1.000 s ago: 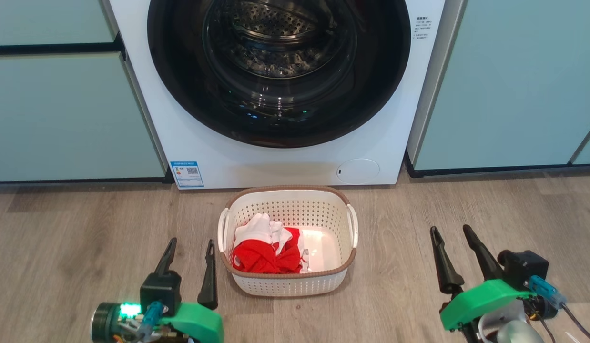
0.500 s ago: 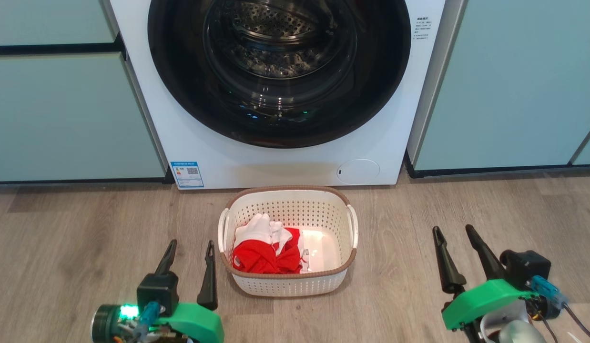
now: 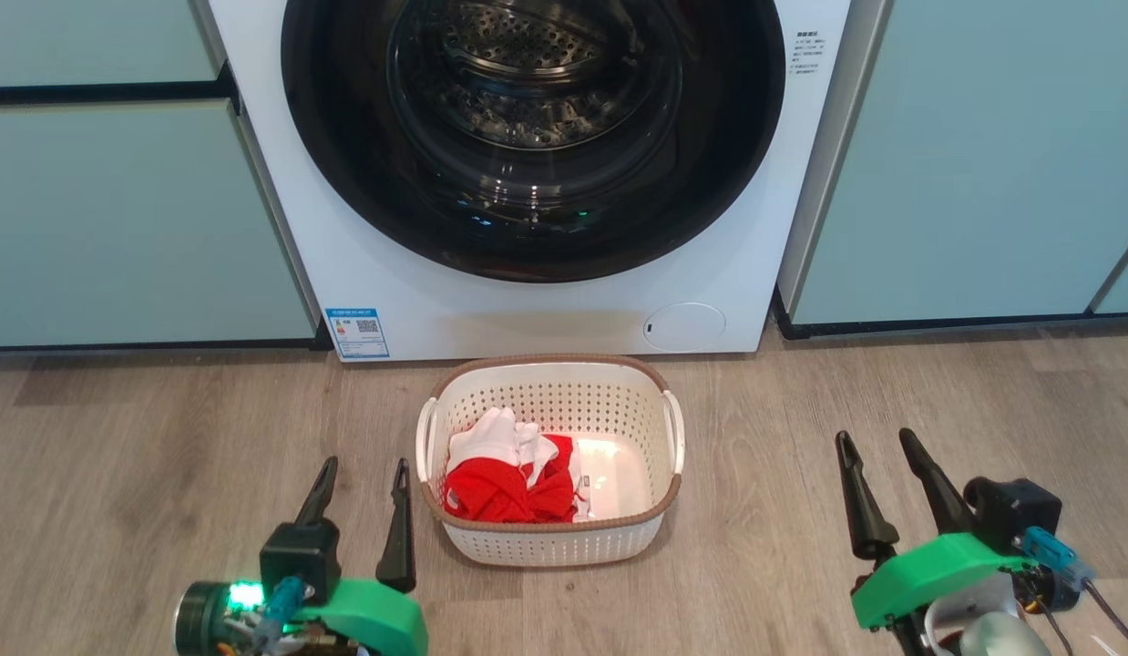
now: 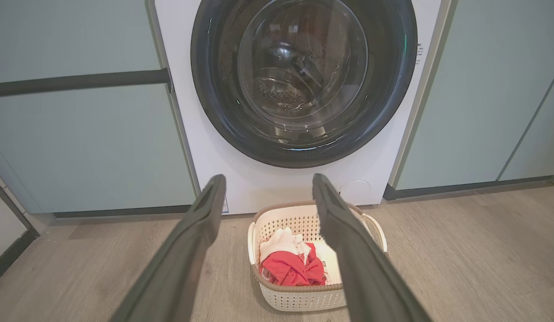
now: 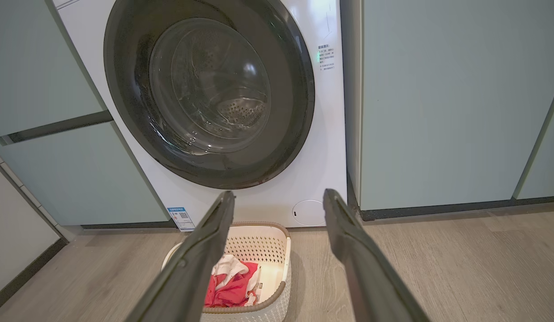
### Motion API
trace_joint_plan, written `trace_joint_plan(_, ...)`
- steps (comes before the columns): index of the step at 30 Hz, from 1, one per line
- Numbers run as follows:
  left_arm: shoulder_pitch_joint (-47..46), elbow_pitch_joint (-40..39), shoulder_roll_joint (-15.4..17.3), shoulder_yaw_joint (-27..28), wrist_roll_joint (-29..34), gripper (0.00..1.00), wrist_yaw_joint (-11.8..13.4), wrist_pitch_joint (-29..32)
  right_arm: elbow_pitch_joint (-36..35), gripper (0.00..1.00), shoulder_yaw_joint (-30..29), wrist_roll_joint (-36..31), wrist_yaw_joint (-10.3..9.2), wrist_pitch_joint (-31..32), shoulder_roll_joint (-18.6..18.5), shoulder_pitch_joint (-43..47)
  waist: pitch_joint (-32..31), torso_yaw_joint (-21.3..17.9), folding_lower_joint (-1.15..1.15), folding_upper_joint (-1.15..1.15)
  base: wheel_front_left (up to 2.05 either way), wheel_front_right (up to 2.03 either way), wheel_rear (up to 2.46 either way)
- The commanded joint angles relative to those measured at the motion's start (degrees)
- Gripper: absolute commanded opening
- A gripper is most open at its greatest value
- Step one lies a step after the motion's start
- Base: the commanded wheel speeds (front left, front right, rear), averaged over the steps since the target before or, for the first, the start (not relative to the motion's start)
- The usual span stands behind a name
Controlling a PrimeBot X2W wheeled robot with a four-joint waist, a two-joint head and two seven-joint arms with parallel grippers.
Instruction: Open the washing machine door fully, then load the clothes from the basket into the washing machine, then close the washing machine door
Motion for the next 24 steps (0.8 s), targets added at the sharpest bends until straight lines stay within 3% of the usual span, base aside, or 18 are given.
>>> trace_joint_plan(1, -2.01, -1.87, -0.29, 1.78, -0.51, 1.00, -0.22, -0.73, -1.93, 1.00, 1.35, -0.33, -0.01, -0.69, -0.60, -3.55, 0.00, -0.02, 0.00, 0.00, 0.00, 0.00, 0.00)
trace_joint_plan(10, -2.12, -1.62, -0.29, 1.57, -0.30, 1.00, -0.36, -0.73, -1.70, 1.00, 1.38, -0.15, -0.01, -0.69, -0.60, -3.51, 0.11, 0.11, 0.00, 0.00, 0.53, 0.53, -1.06)
trace_joint_plan(24, -1.95, -1.84, -0.29, 1.46, -0.66, 1.00, -0.20, -0.73, -0.99, 1.00, 1.35, -0.06, -0.01, -0.69, -0.60, -3.75, -0.08, -0.03, 0.00, 0.00, 1.19, 1.19, -2.37)
